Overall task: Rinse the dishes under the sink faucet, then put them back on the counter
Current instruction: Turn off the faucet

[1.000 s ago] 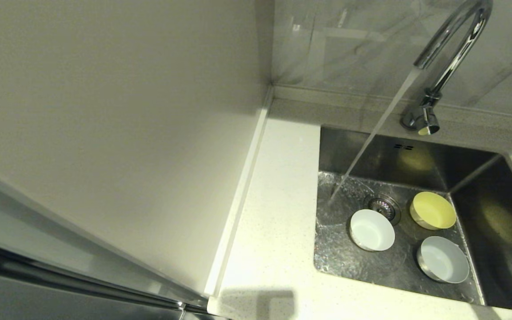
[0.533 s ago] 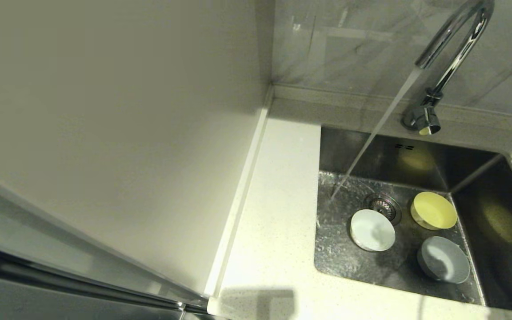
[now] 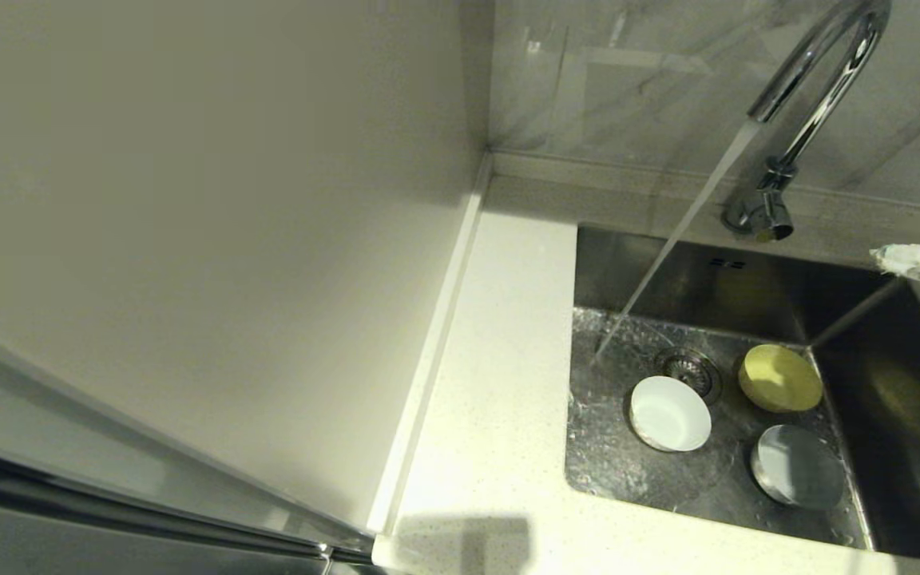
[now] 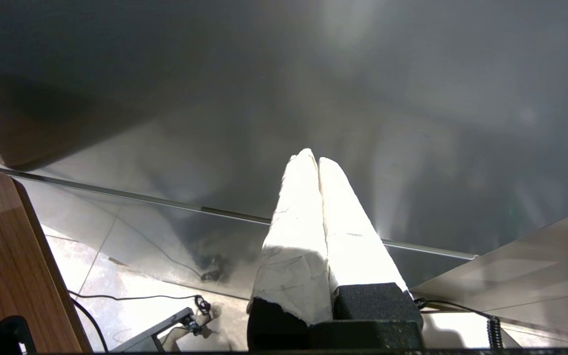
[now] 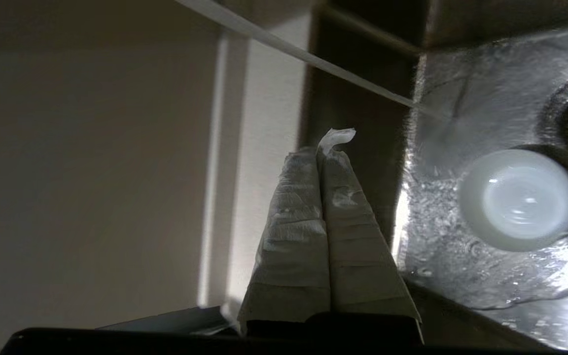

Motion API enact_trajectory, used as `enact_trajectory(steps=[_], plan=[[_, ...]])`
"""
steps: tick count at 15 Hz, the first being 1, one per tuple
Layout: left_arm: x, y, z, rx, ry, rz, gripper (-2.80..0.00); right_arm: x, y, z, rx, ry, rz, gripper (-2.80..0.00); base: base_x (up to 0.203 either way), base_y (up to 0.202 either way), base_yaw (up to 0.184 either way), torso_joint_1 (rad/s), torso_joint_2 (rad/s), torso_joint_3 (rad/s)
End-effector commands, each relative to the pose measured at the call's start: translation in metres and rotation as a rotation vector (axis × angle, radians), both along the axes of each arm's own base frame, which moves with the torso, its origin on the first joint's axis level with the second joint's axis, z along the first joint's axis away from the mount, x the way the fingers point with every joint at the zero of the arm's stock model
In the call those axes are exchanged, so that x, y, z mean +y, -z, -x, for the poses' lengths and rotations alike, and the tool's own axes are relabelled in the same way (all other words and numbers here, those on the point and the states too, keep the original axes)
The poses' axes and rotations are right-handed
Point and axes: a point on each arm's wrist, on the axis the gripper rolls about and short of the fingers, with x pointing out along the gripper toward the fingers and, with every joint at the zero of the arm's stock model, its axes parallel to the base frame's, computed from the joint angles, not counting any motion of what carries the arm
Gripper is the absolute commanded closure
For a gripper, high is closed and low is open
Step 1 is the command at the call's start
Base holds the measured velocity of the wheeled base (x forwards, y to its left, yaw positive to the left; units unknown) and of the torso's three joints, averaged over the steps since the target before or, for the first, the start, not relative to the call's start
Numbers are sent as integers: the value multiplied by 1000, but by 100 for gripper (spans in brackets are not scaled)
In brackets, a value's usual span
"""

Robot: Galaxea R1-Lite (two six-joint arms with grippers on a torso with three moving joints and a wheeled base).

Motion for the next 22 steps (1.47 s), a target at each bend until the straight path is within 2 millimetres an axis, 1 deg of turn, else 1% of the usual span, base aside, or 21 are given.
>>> enact_trajectory(steps=[1,2,3,5,9,13,15,17,22], plan=[[0,1,0,3,-1,0,0,-32,14,-25,54,-77,-106,0,0,0,0,0,0,0],[0,1,0,3,-1,0,0,-36,13,-31,36,-89,-100,0,0,0,0,0,0,0],[0,0,0,1,-2,0,0,-35,10,-35,10,-109,-84,0,0,0,0,0,0,0],[0,1,0,3,-1,0,0,-24,9,-46,-23,-170,-63,0,0,0,0,0,0,0],[0,1,0,3,-1,0,0,6,6,-59,-47,-266,-38,0,0,0,0,0,0,0],[0,1,0,3,-1,0,0,31,-2,-73,-82,-276,4,0,0,0,0,0,0,0],[0,1,0,3,-1,0,0,40,1,-86,-75,-247,14,0,0,0,0,0,0,0],[0,1,0,3,-1,0,0,43,6,-99,-72,-231,26,0,0,0,0,0,0,0],[0,1,0,3,-1,0,0,38,23,-119,-49,-210,38,0,0,0,0,0,0,0]])
